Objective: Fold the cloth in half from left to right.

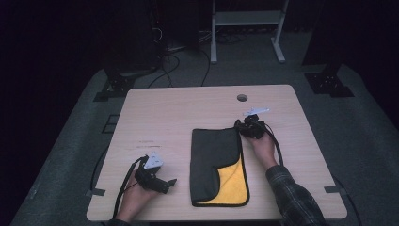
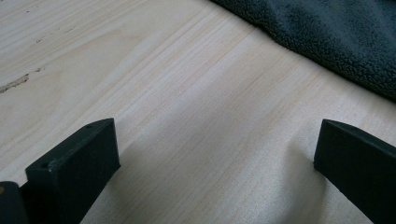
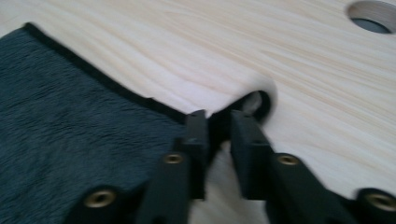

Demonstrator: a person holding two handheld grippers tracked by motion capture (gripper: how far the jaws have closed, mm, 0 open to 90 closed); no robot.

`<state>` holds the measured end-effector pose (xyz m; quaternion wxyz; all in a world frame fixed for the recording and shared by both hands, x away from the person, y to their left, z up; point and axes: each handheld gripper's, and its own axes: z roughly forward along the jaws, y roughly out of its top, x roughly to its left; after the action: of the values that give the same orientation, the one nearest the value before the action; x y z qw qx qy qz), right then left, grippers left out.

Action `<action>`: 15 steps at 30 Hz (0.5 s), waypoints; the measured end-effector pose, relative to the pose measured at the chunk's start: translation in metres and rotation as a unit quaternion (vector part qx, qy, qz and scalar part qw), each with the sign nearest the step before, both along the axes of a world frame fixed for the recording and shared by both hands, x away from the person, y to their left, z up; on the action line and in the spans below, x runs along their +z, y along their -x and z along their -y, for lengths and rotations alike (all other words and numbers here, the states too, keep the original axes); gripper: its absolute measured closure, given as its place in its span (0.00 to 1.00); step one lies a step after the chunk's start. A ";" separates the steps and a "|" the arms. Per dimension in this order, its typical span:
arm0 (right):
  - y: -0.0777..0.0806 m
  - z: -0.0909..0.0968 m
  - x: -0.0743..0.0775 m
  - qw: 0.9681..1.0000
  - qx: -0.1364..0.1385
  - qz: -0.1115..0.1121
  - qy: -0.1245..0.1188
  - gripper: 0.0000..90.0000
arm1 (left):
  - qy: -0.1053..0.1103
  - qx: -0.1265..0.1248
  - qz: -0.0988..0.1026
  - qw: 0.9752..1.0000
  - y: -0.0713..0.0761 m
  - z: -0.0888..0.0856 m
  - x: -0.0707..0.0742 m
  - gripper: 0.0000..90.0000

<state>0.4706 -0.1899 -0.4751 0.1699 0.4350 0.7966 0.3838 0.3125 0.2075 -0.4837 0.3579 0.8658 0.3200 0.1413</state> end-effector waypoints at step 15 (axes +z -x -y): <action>0.040 0.021 0.034 0.997 0.060 0.010 -0.048 0.65 | 0.000 -0.001 0.000 1.000 0.000 0.000 0.000 0.00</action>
<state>0.4302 -0.2108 -0.4409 0.1335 0.3902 0.8000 0.4358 0.3125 0.2078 -0.4837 0.3580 0.8663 0.3186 0.1409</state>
